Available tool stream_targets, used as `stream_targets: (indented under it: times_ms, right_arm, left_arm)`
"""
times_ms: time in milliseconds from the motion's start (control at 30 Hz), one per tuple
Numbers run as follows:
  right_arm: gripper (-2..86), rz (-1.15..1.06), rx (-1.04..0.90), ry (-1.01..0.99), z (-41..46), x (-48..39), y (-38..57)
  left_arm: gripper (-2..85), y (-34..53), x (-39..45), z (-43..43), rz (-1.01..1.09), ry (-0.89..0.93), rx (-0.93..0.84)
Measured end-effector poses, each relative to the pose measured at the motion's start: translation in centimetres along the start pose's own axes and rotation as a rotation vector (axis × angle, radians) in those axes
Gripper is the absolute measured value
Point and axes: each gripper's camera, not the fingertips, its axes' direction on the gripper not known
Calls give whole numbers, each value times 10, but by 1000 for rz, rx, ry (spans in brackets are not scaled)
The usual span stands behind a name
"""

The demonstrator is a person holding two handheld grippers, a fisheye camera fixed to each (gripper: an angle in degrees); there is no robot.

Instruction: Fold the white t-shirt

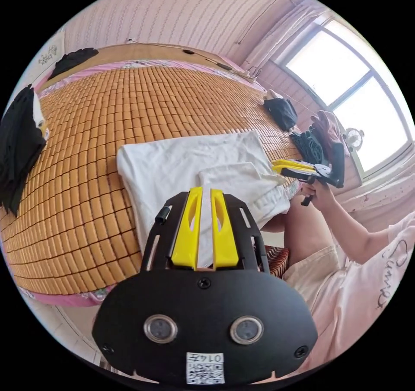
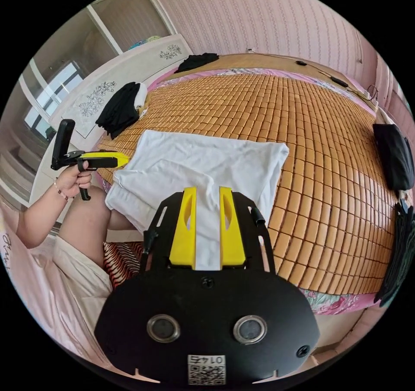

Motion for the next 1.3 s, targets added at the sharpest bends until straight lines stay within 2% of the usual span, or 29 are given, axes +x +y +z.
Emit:
stream_targets:
  times_ms: [100, 200, 367, 433, 500, 633, 700, 867, 1000, 1100, 1200, 1300]
  right_arm:
    - [75, 14, -65, -43, 30, -6, -16]
    - [9, 40, -116, -10, 42, -6, -17]
    - [1, -142, -21, -210, 7, -15, 3]
    - [3, -297, -102, -348, -7, -26, 18]
    - [4, -401, -221, -402, -10, -39, 31]
    - [12, -501, -459, -325, -3, -61, 55]
    - [19, -505, -491, -296, -1, -63, 60]
    - [26, -386, -371, -273, -9, -46, 42]
    - [15, -217, -199, -20, -19, -21, 6]
    - [42, -20, -69, 148, -23, 3, -19]
    - [107, 138, 54, 143, -30, 31, -33]
    - [108, 276, -4, 87, -7, 68, -30]
  left_arm:
    - [67, -23, 10, 44, -13, 35, -48]
    - [42, -30, 16, 80, 10, -64, -161]
    - [-6, -12, 21, 54, 45, 2, -115]
    - [-8, 13, 35, 30, 129, 44, -111]
    - [-8, 36, 44, 19, 173, 84, -142]
    - [3, 85, 66, 6, 246, 129, -244]
    - [19, 96, 70, 0, 246, 150, -276]
    - [42, 86, 53, -27, 185, 148, -198]
    - [45, 40, 10, -35, 136, -60, -71]
    - [53, 2, -33, -26, 13, -183, 20]
    - [75, -29, -67, -12, -91, -227, 58]
    - [97, -46, -92, 13, -163, -228, 8]
